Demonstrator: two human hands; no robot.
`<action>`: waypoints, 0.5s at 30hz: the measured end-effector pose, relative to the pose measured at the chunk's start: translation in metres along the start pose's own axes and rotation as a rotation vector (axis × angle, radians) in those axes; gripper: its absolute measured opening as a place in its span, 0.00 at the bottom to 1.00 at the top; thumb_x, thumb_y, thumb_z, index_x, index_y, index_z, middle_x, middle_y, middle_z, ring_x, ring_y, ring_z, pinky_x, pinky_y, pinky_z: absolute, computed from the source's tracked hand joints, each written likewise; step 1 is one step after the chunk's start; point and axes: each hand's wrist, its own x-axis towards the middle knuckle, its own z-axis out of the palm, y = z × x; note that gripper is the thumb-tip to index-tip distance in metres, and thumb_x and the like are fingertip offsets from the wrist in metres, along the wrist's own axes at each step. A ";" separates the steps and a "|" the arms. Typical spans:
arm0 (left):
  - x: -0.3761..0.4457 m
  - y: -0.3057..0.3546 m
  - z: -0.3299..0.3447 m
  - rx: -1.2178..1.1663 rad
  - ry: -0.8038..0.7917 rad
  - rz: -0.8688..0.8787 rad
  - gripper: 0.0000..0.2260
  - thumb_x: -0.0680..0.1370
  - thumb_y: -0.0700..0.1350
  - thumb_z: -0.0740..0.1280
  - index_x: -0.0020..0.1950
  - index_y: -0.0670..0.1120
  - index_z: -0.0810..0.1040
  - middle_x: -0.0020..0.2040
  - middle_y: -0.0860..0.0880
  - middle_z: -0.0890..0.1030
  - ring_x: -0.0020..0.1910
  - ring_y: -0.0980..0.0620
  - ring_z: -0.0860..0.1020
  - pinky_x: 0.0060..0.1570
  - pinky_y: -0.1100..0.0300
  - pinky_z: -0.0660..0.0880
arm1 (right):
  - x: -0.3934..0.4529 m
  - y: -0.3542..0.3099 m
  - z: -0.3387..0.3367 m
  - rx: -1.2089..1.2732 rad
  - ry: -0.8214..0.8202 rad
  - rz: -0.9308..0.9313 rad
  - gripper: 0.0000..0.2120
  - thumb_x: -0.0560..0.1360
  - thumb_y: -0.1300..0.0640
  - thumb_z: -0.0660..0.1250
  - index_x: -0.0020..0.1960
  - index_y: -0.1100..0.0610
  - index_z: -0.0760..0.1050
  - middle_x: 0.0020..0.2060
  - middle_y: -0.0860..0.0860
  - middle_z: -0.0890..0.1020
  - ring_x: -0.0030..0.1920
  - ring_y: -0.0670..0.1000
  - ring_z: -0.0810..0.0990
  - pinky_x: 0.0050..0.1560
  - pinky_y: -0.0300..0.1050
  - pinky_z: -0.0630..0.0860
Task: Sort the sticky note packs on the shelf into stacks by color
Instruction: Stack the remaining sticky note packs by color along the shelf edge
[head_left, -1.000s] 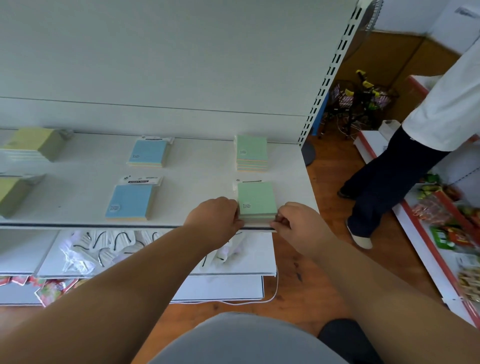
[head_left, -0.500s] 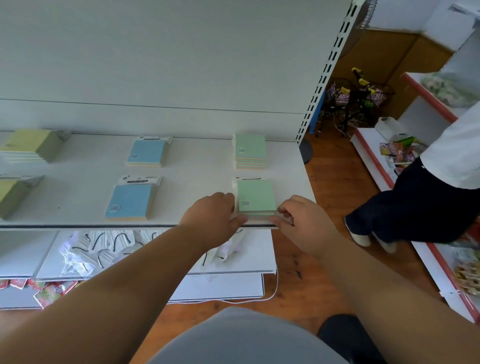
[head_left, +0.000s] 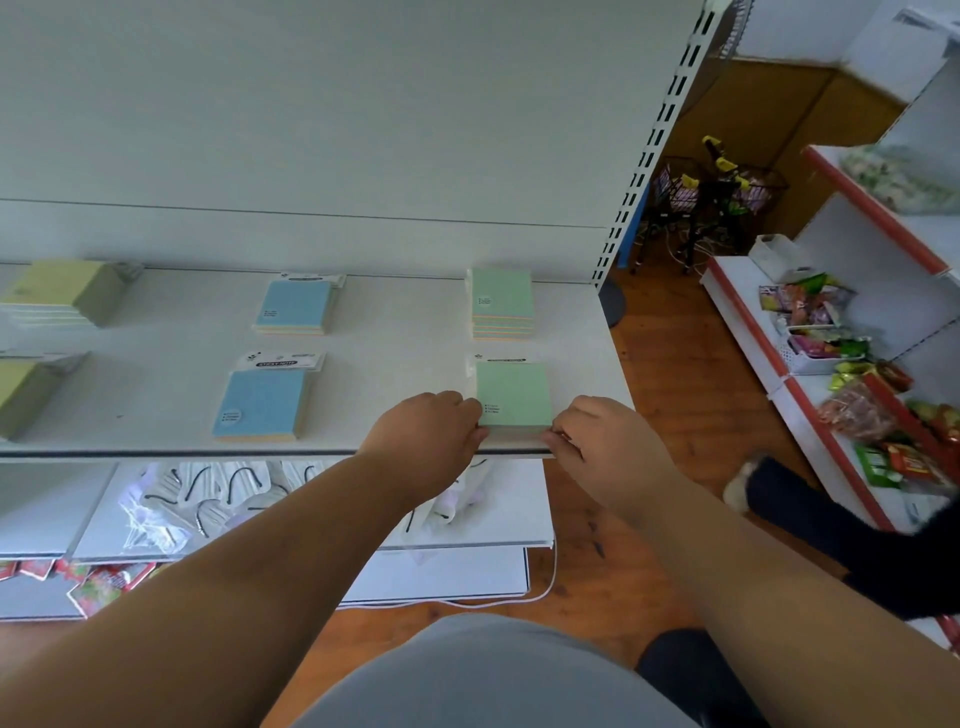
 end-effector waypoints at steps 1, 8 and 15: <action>-0.002 -0.001 -0.001 -0.029 -0.008 -0.015 0.11 0.81 0.52 0.56 0.47 0.47 0.71 0.42 0.51 0.72 0.44 0.46 0.75 0.37 0.56 0.68 | -0.001 0.000 0.000 0.003 0.006 0.005 0.11 0.76 0.51 0.66 0.44 0.57 0.82 0.37 0.50 0.80 0.36 0.50 0.78 0.35 0.43 0.76; 0.006 0.000 -0.014 -0.713 0.042 -0.522 0.09 0.76 0.50 0.62 0.44 0.47 0.80 0.38 0.50 0.84 0.40 0.48 0.82 0.45 0.53 0.79 | 0.014 0.002 -0.010 0.408 0.071 0.438 0.09 0.77 0.55 0.64 0.43 0.56 0.80 0.38 0.48 0.82 0.39 0.47 0.78 0.39 0.39 0.74; 0.016 0.012 -0.006 -0.796 0.021 -0.572 0.12 0.75 0.49 0.69 0.45 0.40 0.83 0.39 0.42 0.85 0.41 0.42 0.83 0.48 0.47 0.81 | 0.039 -0.006 0.004 0.793 -0.001 0.749 0.05 0.73 0.53 0.72 0.42 0.53 0.84 0.35 0.51 0.85 0.40 0.56 0.84 0.49 0.56 0.81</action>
